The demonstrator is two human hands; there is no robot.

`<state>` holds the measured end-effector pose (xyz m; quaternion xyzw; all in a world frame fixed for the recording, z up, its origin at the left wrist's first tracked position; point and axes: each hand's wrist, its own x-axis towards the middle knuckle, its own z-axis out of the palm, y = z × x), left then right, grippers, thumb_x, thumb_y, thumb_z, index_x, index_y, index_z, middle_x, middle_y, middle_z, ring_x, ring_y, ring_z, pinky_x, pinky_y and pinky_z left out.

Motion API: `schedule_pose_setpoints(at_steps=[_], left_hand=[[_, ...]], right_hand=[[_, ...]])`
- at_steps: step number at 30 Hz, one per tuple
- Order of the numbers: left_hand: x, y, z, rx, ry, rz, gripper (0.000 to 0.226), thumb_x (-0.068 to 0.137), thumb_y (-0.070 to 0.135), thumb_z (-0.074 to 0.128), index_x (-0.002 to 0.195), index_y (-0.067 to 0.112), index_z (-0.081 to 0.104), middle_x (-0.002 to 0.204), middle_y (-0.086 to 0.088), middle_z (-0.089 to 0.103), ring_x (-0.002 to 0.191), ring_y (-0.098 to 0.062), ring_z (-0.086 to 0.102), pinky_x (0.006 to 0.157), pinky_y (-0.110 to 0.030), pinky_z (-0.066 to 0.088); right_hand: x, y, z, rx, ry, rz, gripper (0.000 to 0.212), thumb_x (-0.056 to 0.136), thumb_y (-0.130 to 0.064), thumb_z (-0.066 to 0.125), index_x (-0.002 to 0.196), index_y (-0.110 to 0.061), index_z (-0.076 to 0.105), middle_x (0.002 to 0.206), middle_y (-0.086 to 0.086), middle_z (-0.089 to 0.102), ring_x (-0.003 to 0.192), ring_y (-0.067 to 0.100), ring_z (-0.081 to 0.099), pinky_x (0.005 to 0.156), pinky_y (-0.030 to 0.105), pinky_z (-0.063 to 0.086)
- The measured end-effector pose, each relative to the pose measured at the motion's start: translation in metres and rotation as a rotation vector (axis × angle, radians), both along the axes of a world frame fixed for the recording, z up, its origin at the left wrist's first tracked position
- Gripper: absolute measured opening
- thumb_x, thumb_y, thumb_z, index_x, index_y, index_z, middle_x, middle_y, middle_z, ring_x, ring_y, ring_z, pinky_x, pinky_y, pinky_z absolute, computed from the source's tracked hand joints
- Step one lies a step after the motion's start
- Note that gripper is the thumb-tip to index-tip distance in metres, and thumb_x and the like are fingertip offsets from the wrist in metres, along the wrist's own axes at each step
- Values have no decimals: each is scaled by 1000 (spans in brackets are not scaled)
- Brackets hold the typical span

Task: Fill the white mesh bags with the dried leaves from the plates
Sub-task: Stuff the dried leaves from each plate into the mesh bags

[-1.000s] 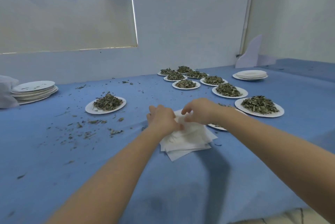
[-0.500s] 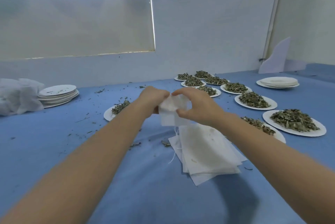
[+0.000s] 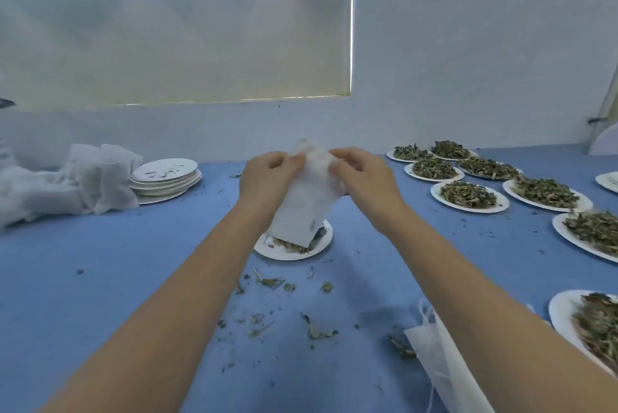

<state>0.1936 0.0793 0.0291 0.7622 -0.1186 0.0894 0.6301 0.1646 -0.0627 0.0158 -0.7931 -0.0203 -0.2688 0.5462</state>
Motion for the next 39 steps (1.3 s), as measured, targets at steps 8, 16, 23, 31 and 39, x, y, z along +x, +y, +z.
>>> schedule_pose_setpoints(at_steps=[8, 16, 23, 31, 39], left_hand=[[41, 34, -4, 71, -139, 104, 18, 83, 37, 64, 87, 19, 67, 87, 4, 68, 81, -13, 62, 70, -30, 46], [66, 44, -2, 77, -283, 211, 16, 90, 33, 55, 76, 33, 61, 75, 19, 62, 72, 11, 54, 61, -7, 38], [74, 40, -5, 277, -400, 200, 10, 91, 33, 56, 83, 32, 61, 73, 28, 56, 74, 16, 49, 64, 4, 33], [71, 37, -6, 321, -442, 139, 17, 91, 31, 56, 77, 41, 59, 75, 31, 57, 77, 13, 52, 66, 3, 31], [64, 33, -6, 486, -621, 171, 34, 86, 8, 52, 113, 26, 62, 133, 10, 46, 133, -11, 25, 111, -36, 18]], right_hand=[[40, 35, 5, -95, -138, 8, 24, 74, -21, 77, 79, -37, 59, 63, -12, 61, 56, -10, 53, 51, 4, 35], [66, 48, 14, -309, -79, -8, 10, 86, -35, 65, 93, -27, 67, 86, -3, 66, 80, 3, 57, 61, 10, 37], [74, 45, 16, -442, -68, -108, 26, 81, -41, 66, 89, -17, 72, 76, -4, 57, 75, 6, 47, 76, 22, 37], [70, 41, 7, -143, 14, 188, 33, 92, -31, 57, 70, -8, 64, 56, -3, 39, 53, 8, 32, 52, 21, 25], [71, 29, 5, 33, 237, 468, 27, 98, -24, 45, 98, -16, 71, 97, 14, 69, 87, 31, 63, 92, 39, 46]])
